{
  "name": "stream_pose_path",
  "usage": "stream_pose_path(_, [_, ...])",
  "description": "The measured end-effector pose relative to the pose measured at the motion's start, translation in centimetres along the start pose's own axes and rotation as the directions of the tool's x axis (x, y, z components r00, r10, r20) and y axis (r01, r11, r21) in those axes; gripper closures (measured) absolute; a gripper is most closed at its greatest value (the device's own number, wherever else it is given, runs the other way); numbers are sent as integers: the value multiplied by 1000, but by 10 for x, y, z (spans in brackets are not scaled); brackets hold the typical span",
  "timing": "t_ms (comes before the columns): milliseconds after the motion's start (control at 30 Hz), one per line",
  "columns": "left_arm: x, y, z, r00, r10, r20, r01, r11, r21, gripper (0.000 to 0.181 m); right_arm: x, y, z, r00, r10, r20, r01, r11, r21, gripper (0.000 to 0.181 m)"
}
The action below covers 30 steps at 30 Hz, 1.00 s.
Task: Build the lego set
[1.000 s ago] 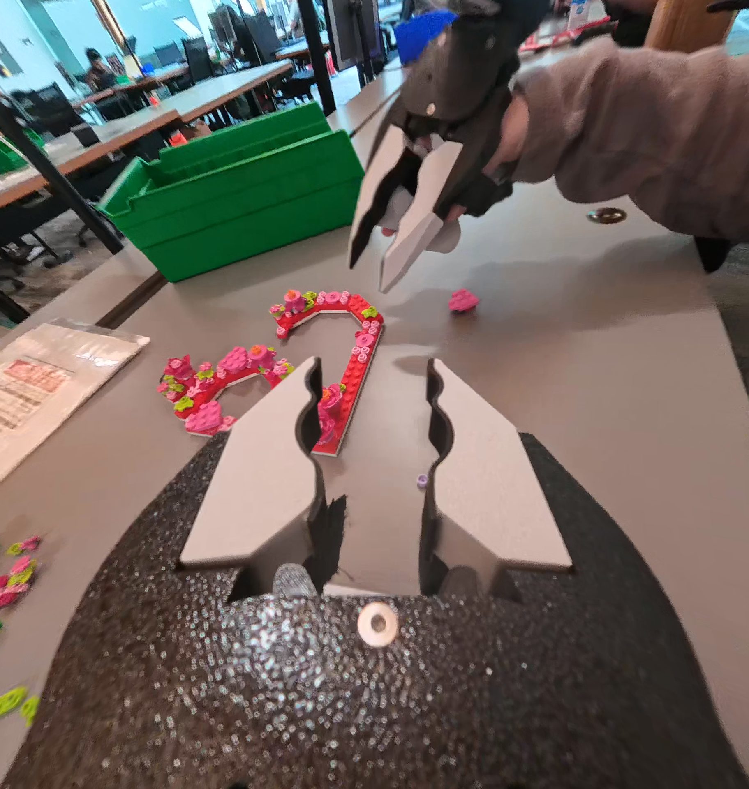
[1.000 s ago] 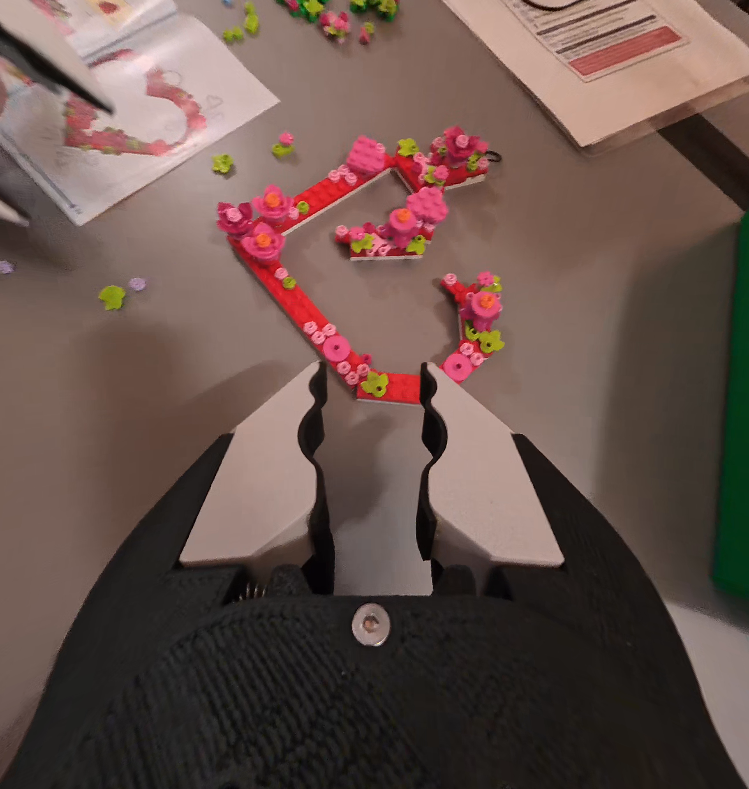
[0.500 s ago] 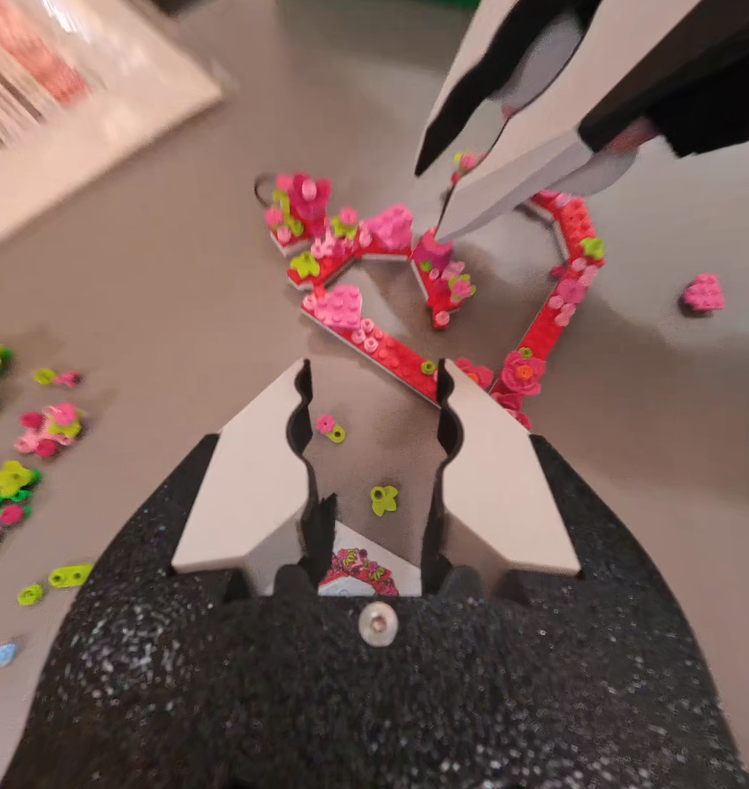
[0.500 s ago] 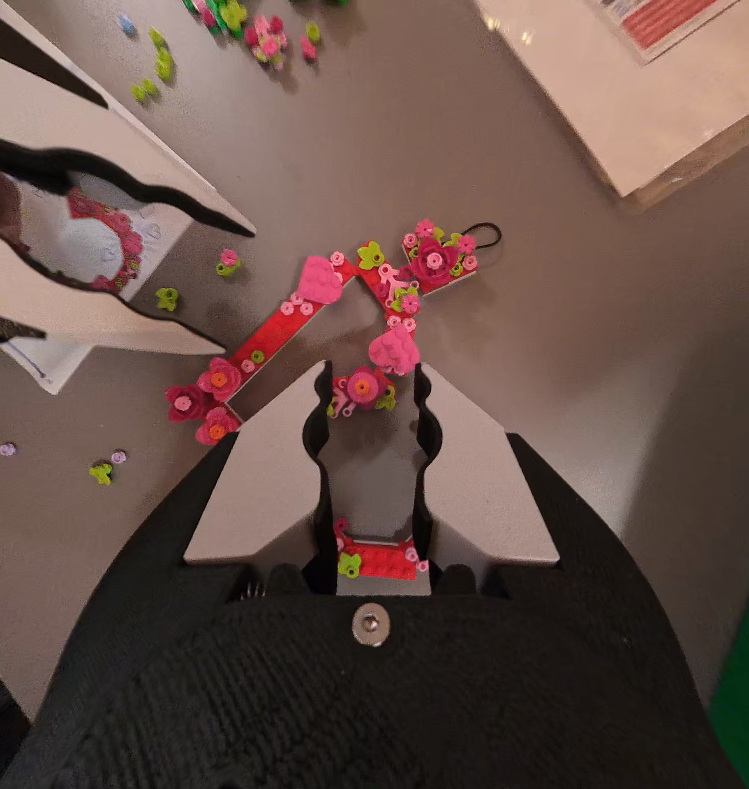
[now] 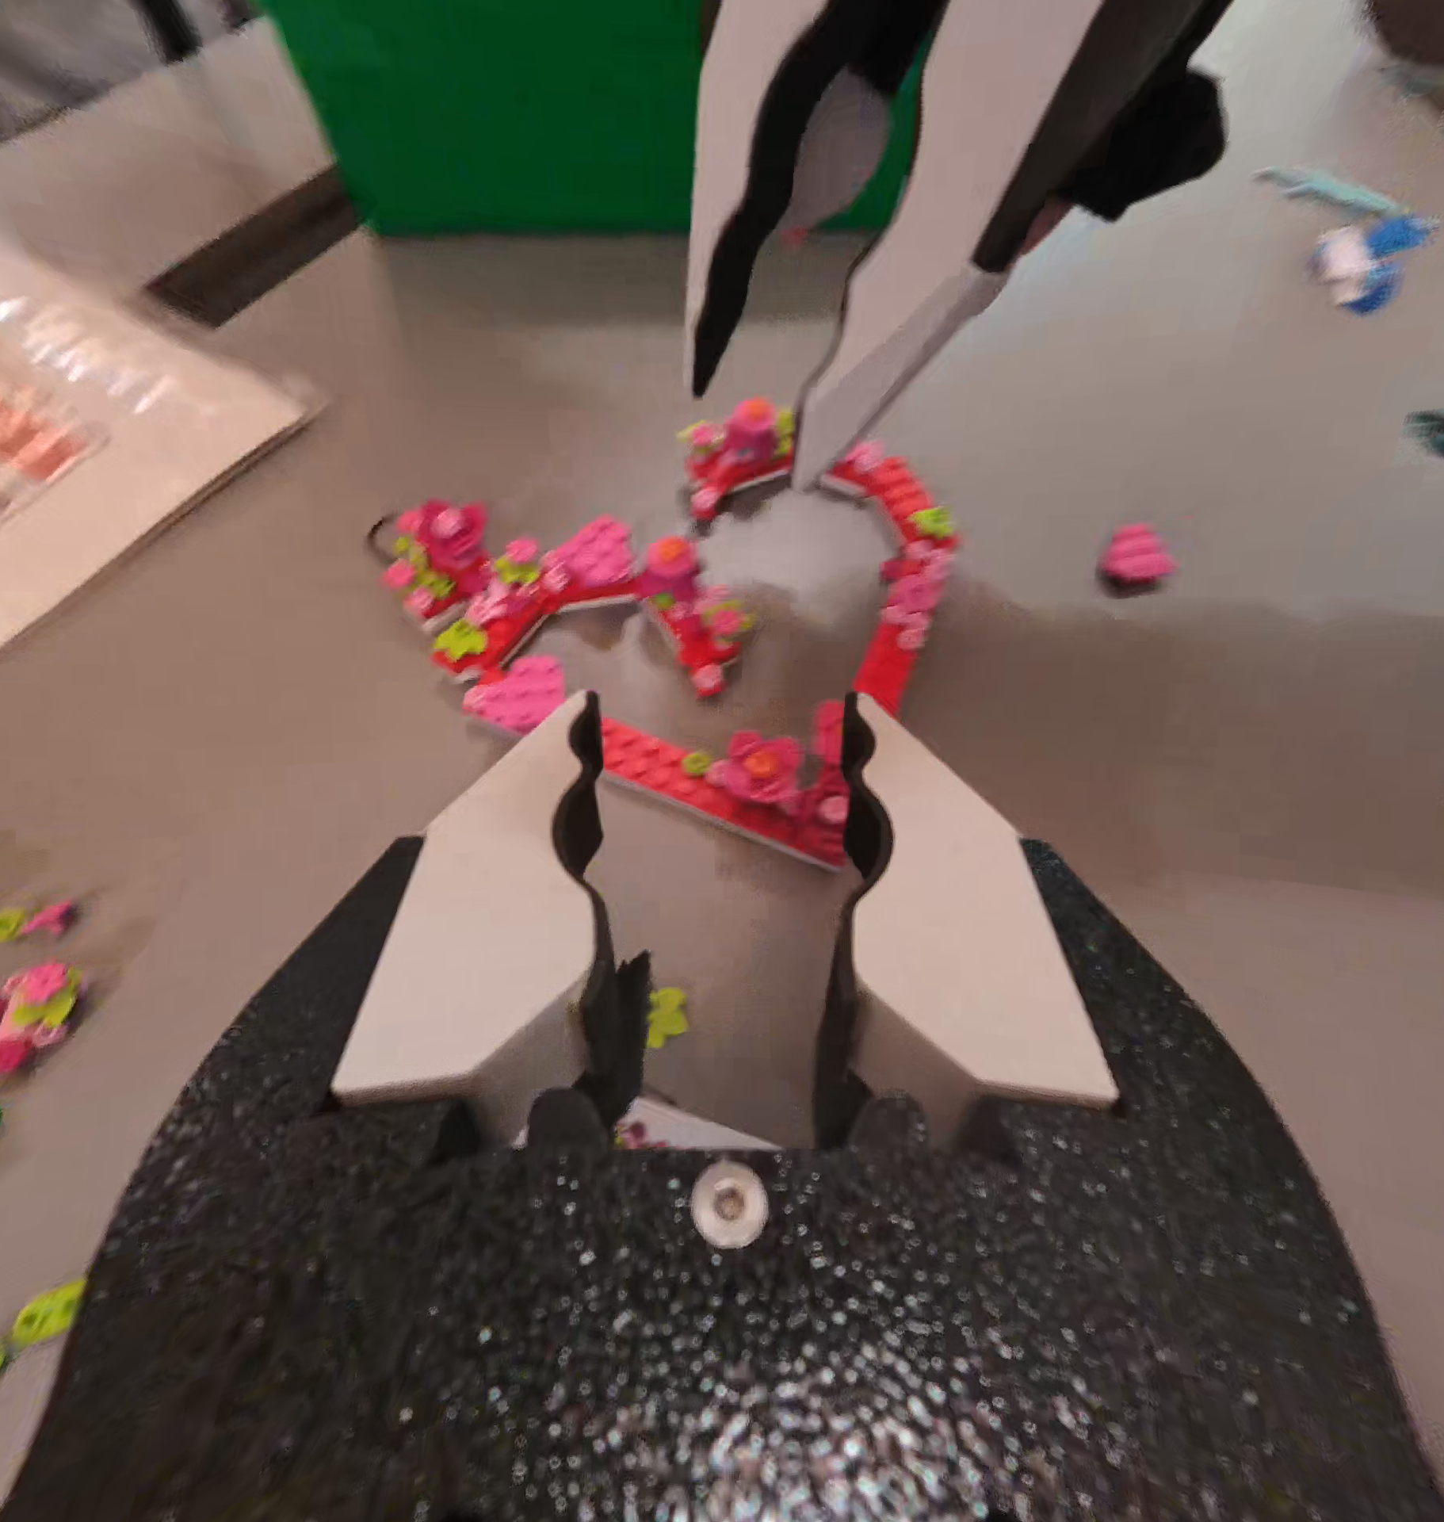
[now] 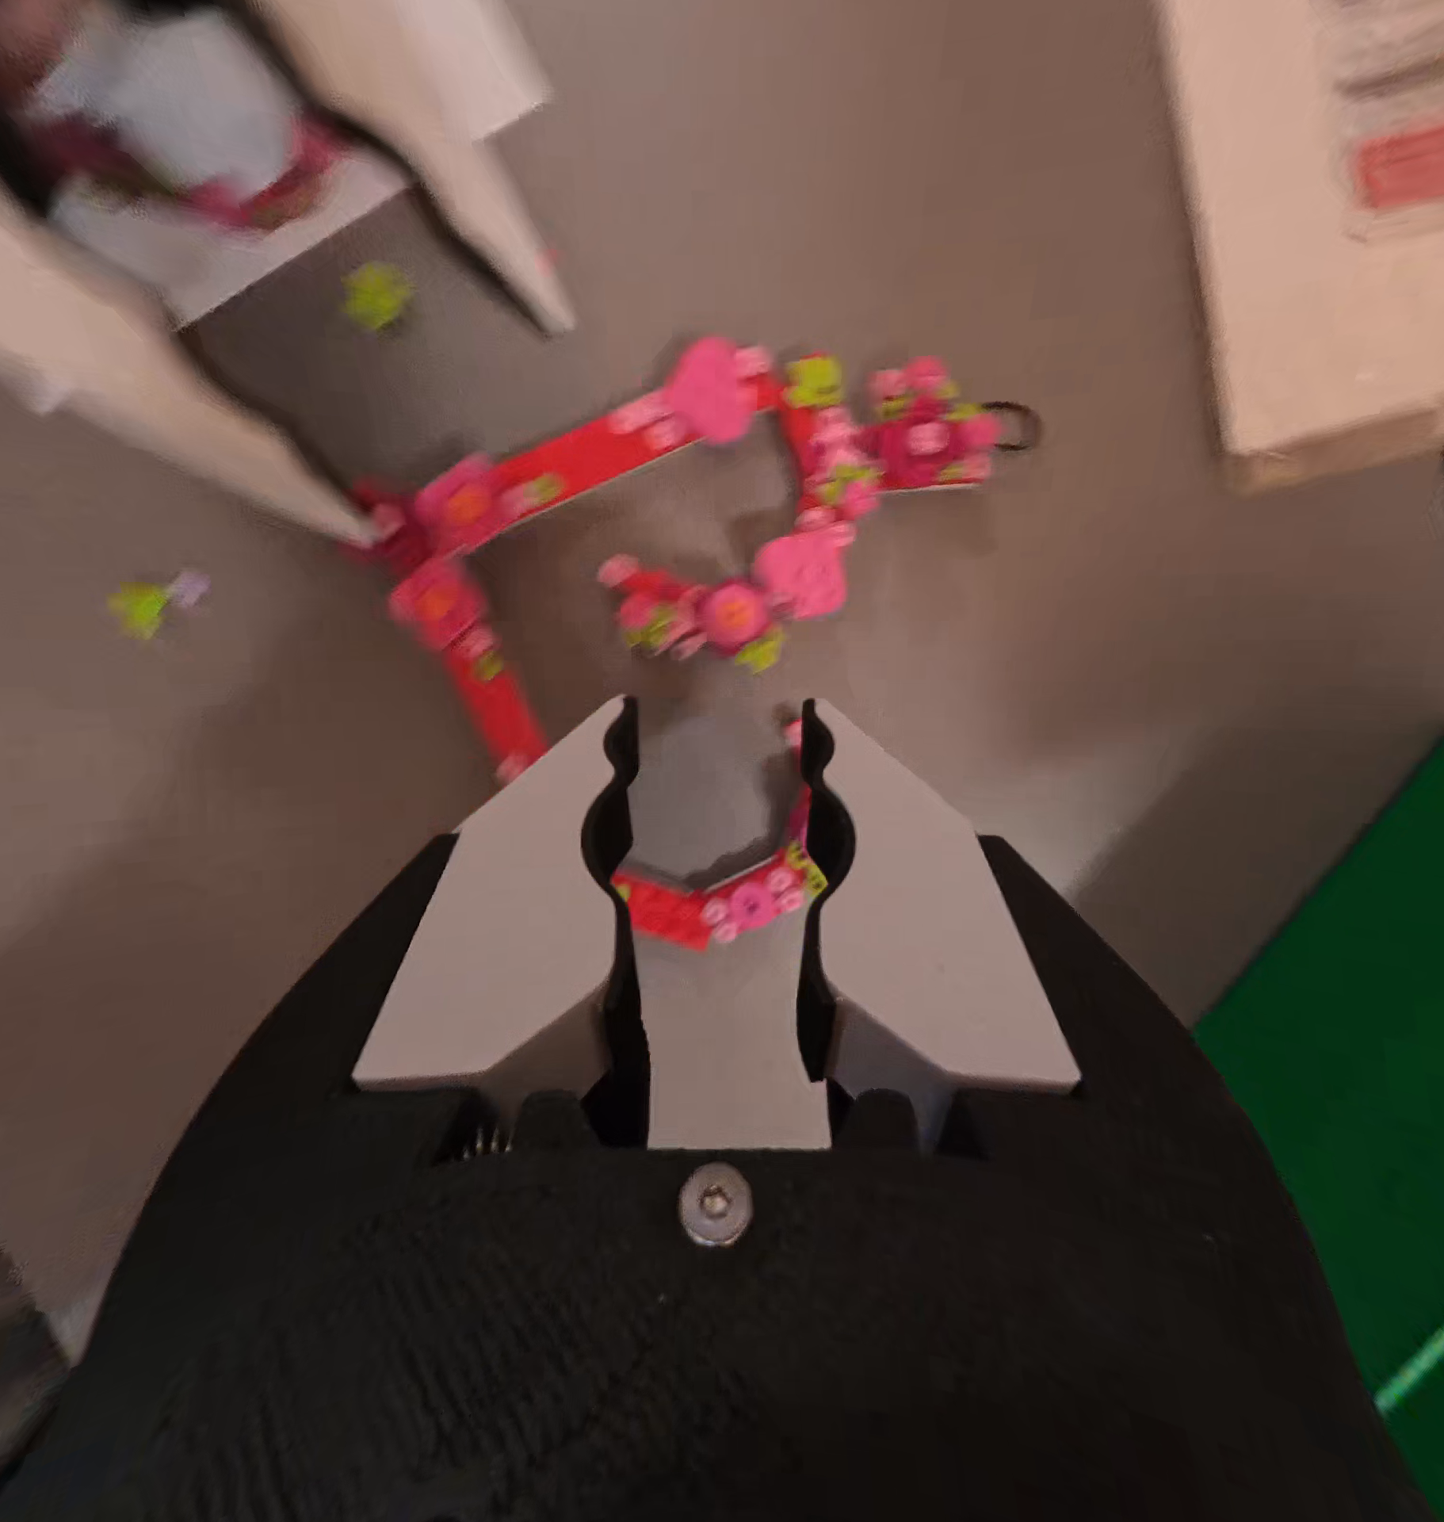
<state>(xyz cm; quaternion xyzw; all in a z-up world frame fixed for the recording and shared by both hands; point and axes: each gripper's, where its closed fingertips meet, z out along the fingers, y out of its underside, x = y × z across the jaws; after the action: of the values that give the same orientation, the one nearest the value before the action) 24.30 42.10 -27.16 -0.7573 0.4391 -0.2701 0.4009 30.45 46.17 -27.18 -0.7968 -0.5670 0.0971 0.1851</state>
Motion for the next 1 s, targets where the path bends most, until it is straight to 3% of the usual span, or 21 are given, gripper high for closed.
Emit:
stream_pose_path(33, [11,-5,-2,999,24,-42,-23,999,24,126,-16,8,-7,995,-85,59,84,996,20,143])
stream_pose_path(133, [35,-16,-5,989,98,-108,-90,993,78,128,-55,34,-14,947,-279,162,269,960,81,143])
stream_pose_path(300, [56,-18,0,970,170,-174,-161,985,69,124,-59,67,12,888,-450,91,454,890,-29,144])
stream_pose_path(500, [71,-8,4,941,282,-186,-275,959,60,126,-56,74,23,896,-427,121,437,896,-78,164])
stream_pose_path(667, [65,-5,6,891,455,-1,-454,889,55,129,-53,70,22,922,-354,159,365,930,-48,167])
stream_pose_path(833, [51,1,16,696,679,232,-680,728,-90,127,-53,55,16,942,-287,176,287,958,25,167])
stream_pose_path(1000, [46,10,29,454,840,297,-809,528,-259,133,-52,48,12,948,-257,190,255,966,35,167])
